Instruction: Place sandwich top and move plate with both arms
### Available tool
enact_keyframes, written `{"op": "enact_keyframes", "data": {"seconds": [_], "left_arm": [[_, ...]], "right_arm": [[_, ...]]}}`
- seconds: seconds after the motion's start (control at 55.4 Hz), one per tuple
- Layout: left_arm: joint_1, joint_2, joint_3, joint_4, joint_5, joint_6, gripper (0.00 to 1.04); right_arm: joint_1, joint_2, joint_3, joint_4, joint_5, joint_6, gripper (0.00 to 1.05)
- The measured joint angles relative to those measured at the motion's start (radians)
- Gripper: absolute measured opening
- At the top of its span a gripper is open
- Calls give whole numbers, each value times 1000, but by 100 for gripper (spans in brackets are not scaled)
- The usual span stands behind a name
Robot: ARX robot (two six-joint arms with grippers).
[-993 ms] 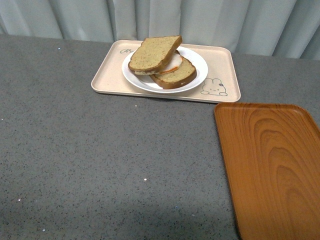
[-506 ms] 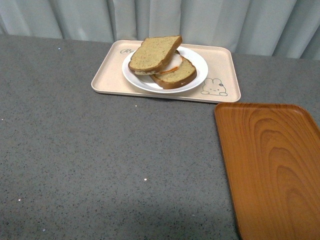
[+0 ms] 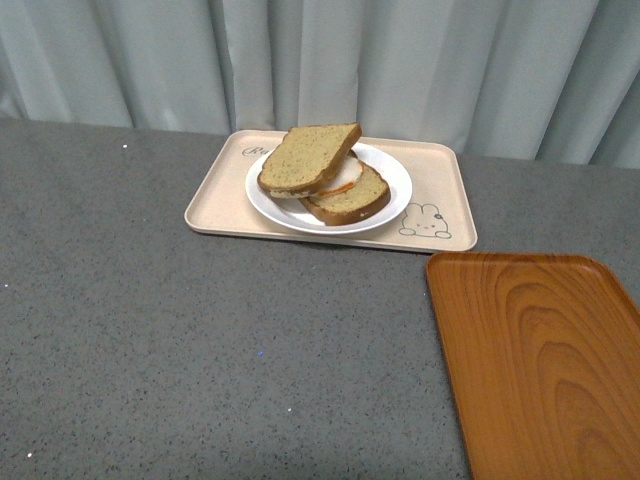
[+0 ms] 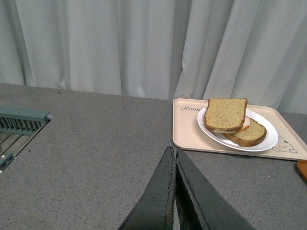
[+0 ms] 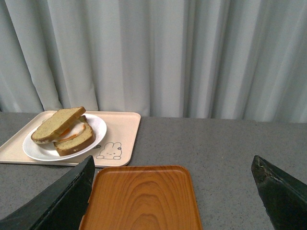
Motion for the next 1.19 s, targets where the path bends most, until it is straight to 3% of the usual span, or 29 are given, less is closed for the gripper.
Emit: {"op": "enact_keyframes", "data": {"seconds": [0.993,1.192], "left_arm": [[0,-2,0,0,0,-1,4],[0,-2,0,0,0,0,39]], "right_arm": [[0,0,0,0,0,0,96],[0,0,0,0,0,0,96]]}}
